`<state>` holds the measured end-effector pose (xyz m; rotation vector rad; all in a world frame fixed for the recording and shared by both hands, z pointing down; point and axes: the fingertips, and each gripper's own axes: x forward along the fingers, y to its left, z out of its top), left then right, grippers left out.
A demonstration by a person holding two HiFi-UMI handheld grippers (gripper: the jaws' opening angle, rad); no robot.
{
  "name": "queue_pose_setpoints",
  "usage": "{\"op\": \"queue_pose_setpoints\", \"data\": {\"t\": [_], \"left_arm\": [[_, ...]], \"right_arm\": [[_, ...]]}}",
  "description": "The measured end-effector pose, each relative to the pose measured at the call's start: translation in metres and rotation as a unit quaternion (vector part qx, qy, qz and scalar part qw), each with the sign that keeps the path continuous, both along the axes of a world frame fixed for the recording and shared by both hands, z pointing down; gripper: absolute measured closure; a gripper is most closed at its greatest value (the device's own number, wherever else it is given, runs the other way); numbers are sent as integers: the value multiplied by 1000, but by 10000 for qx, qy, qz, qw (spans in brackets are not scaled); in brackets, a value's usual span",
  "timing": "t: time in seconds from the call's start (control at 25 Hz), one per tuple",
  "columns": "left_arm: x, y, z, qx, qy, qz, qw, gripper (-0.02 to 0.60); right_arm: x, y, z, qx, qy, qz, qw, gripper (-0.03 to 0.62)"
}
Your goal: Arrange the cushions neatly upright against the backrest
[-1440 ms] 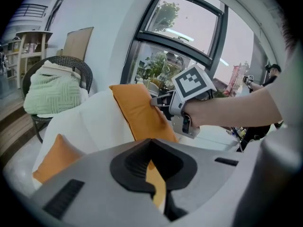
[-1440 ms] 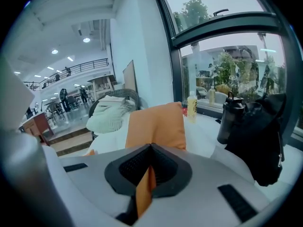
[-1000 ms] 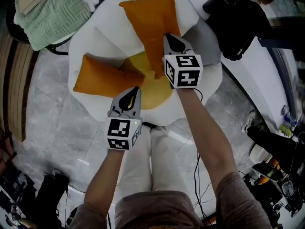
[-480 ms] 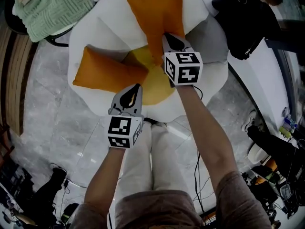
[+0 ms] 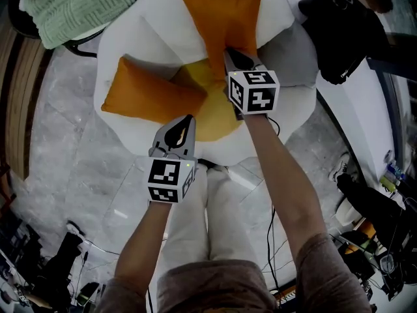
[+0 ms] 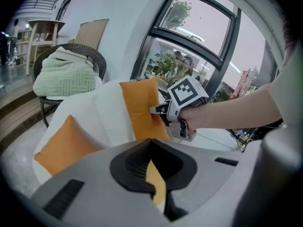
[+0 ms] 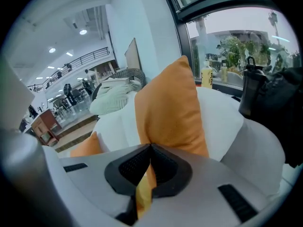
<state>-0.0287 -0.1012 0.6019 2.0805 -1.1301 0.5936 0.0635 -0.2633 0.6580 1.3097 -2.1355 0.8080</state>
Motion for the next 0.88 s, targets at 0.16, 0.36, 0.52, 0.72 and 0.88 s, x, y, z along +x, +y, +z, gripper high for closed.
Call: {"op": "queue_pose_setpoints", "data": {"t": [0.16,0.36,0.52,0.72,0.88], "left_arm": [[-1,-1,1,-23,21,-24,10000,576],[-3,-1,2,-42,26,-31,10000,576],[-4,-1,6,-65,23,-52,10000,577],[0,1,6,-84,37,-9,10000,577],[0,2,6,-79,51,-21,10000,577]], "right_arm": [[-11,4,4,-222,-408,70,9989,574],[-10,4,5,-328,-714,257,9966,574],[-8,4,12,-252,-179,-27,9995,572],[-18,13,22,-117,434,-581,9973,572],[-28,21,23,-234,225,-764,9965,573]]}}
